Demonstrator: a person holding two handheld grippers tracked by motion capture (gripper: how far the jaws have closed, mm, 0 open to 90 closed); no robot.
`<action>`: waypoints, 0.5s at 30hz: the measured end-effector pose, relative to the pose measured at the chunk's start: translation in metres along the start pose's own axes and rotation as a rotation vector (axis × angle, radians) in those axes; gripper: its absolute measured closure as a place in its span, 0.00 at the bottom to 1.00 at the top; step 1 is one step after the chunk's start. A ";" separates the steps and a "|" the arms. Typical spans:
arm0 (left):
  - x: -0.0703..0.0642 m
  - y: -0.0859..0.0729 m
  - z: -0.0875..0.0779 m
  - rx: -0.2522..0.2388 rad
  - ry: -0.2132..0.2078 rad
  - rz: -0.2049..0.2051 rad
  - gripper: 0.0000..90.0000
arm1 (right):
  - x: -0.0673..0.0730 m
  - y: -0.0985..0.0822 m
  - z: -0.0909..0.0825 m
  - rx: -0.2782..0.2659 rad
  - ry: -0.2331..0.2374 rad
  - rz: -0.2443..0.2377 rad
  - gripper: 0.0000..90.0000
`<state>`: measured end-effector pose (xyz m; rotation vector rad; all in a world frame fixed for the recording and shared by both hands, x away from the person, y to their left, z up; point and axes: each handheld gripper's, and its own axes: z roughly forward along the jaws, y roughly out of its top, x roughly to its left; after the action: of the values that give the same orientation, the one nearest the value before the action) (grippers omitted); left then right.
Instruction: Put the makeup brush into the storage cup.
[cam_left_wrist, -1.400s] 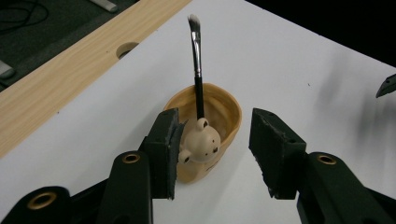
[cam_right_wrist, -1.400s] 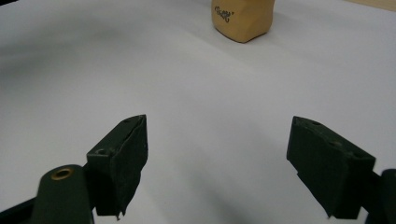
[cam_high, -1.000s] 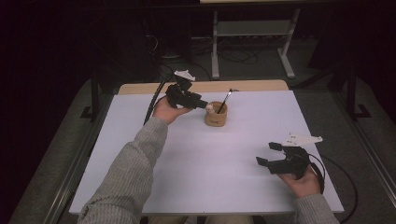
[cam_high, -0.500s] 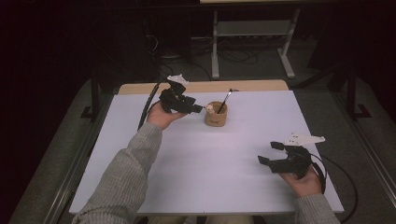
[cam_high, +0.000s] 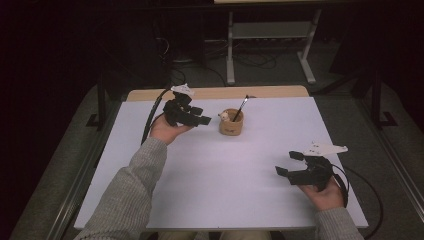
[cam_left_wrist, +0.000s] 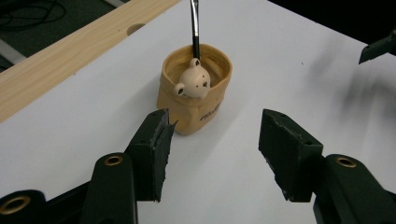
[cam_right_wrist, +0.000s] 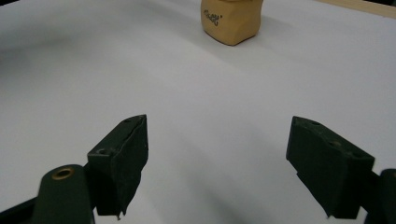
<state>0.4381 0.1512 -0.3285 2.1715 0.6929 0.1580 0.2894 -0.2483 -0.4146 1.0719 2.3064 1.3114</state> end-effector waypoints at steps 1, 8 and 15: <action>-0.001 -0.001 -0.001 -0.002 -0.007 0.000 0.46 | 0.000 0.000 0.000 -0.001 0.002 0.001 0.22; -0.008 -0.005 -0.009 -0.009 -0.008 0.020 0.45 | -0.001 0.000 0.000 -0.005 0.003 0.000 0.22; -0.010 -0.014 -0.016 -0.009 0.002 0.019 0.45 | -0.001 -0.001 -0.001 -0.008 -0.002 0.000 0.22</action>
<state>0.4186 0.1639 -0.3278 2.1703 0.6718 0.1722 0.2890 -0.2495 -0.4146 1.0708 2.2983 1.3181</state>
